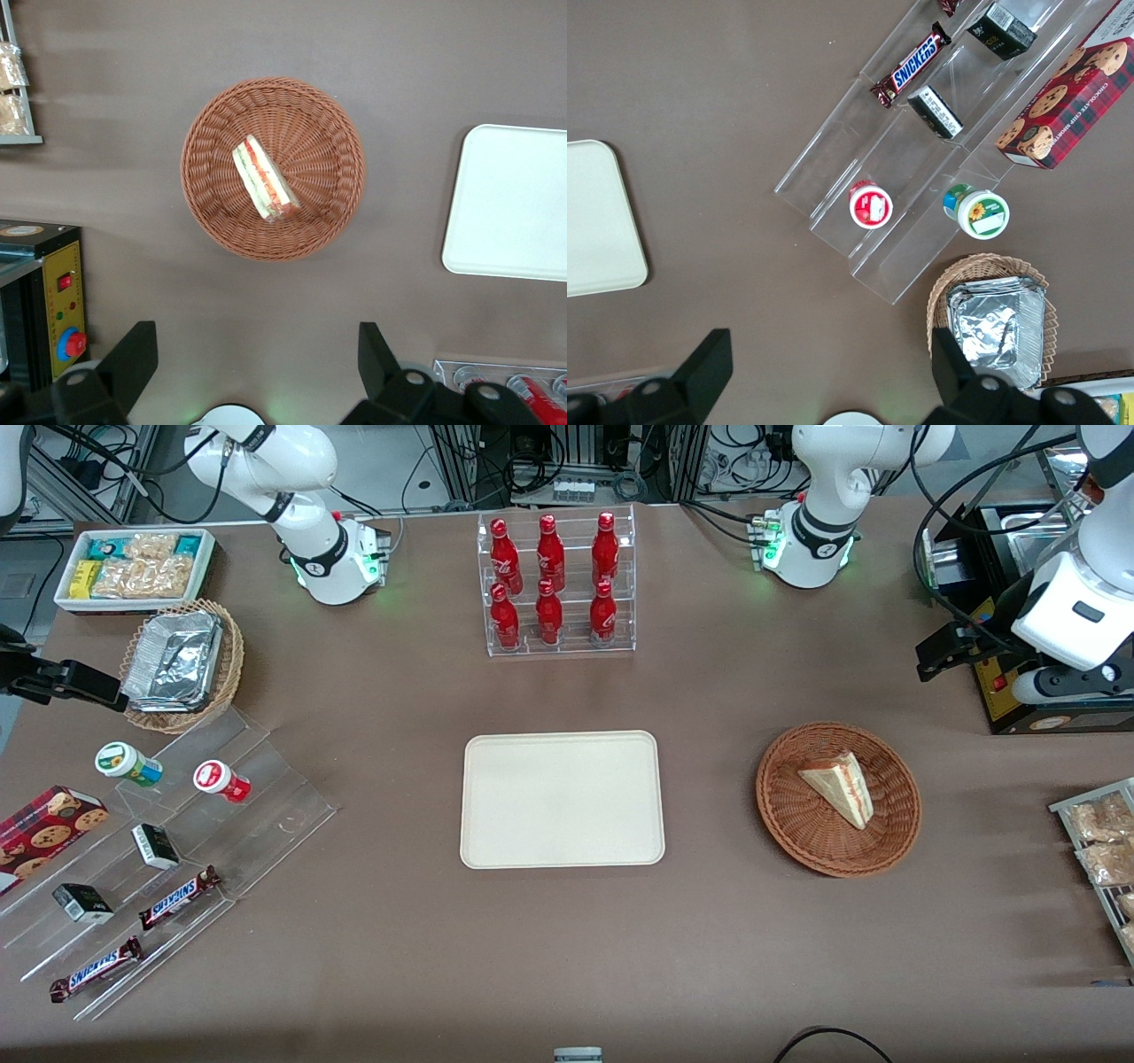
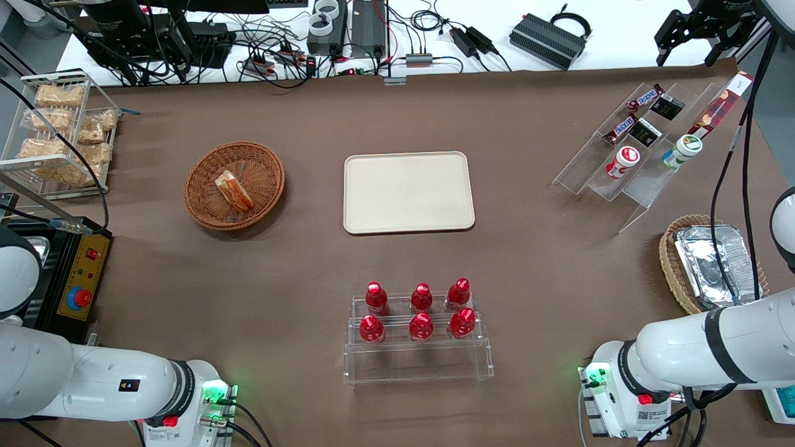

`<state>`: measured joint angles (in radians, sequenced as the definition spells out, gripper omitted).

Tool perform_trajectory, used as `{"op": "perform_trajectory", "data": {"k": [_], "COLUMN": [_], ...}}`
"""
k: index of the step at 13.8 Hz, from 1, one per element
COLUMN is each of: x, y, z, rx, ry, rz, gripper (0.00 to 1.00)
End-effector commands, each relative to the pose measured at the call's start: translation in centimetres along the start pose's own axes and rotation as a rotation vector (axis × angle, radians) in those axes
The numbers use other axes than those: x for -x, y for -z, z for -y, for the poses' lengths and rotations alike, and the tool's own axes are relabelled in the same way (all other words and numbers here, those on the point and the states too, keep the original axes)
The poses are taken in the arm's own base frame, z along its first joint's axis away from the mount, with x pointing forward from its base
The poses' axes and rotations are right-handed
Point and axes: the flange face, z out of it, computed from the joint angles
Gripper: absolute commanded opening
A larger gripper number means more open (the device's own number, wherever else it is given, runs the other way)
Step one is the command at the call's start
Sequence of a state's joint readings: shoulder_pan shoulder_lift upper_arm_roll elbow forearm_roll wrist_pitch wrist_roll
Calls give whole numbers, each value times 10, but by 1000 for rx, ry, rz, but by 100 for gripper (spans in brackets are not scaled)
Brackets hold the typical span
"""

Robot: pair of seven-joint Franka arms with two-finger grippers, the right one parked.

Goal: Place sandwich from basket to tray
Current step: 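Lower the open left gripper over the sandwich in the wicker basket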

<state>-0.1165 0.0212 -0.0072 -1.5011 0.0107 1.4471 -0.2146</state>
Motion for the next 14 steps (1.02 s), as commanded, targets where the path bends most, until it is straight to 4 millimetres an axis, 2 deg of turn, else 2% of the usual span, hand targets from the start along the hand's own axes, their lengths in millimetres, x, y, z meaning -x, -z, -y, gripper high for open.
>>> {"op": "perform_trajectory", "data": {"k": [1, 3, 4, 6, 10, 14], "x": [1, -1, -4, -10, -22, -38], "y": [7, 2, -11, -45, -108, -179], "z": [5, 5, 6, 6, 5, -3], "rx": [-16, -20, -27, -31, -51, -23], "ry": [-11, 2, 32, 54, 217, 450], "rz": [-11, -1, 24, 32, -7, -67], "gripper": [100, 100, 100, 100, 100, 100]}}
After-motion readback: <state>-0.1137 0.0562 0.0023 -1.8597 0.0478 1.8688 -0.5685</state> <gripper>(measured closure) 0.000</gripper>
